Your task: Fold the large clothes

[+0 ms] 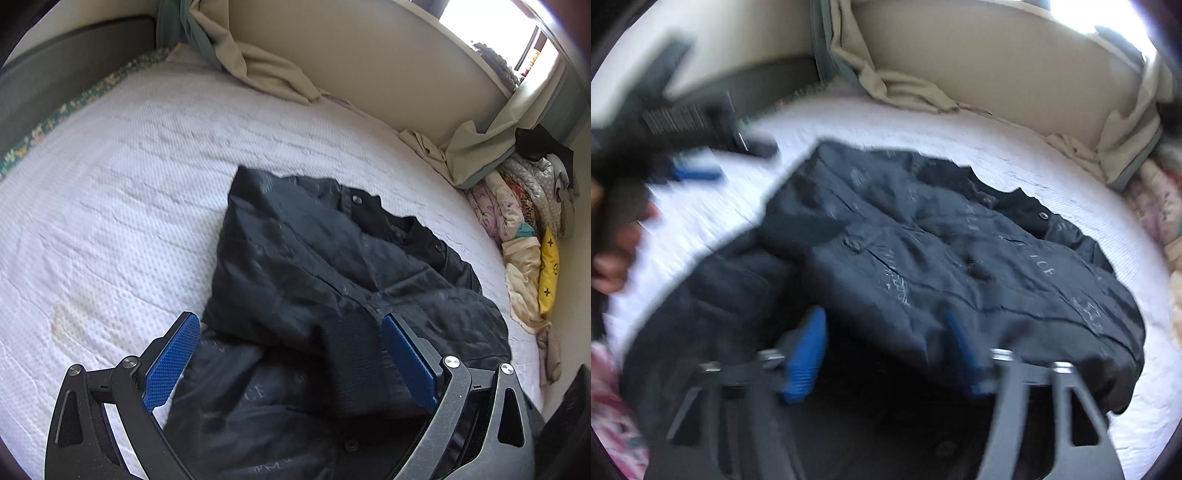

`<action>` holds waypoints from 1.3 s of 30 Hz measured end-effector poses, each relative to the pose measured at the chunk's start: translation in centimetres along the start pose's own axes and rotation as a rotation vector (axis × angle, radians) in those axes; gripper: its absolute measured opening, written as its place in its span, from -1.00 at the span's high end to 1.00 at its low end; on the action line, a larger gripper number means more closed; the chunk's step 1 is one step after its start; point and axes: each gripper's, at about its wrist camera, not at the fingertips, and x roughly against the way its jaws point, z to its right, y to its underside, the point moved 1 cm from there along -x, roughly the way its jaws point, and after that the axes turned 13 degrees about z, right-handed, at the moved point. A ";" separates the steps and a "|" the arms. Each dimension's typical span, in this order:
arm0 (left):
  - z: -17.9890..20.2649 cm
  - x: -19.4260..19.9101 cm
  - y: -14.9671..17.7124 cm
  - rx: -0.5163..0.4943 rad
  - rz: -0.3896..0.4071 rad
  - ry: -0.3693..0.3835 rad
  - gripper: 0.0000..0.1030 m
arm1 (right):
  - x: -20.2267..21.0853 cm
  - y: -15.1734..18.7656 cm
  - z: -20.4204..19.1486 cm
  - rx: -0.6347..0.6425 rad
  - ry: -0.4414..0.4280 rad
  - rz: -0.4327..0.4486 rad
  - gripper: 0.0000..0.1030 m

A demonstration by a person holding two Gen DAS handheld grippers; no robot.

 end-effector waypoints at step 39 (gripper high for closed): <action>-0.6 -5.8 3.0 -0.090 -0.178 -0.154 0.80 | 9.4 -1.9 16.1 -0.553 0.165 0.153 -0.60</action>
